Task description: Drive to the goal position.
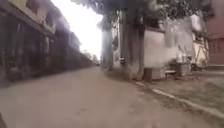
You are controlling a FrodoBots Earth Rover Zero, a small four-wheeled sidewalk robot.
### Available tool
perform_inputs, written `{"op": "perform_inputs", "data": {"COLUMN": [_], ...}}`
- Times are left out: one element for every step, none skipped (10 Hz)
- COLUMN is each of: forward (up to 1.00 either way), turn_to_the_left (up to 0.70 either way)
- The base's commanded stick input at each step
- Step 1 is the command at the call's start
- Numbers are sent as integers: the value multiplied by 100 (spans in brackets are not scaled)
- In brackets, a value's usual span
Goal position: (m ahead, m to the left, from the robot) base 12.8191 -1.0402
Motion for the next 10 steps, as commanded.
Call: {"op": "perform_inputs", "data": {"forward": [100, 100, 100, 100, 100, 100, 100, 100, 100, 100], "turn_to_the_left": [0, 0, 0, 0, 0, 0, 0, 0, 0, 0]}}
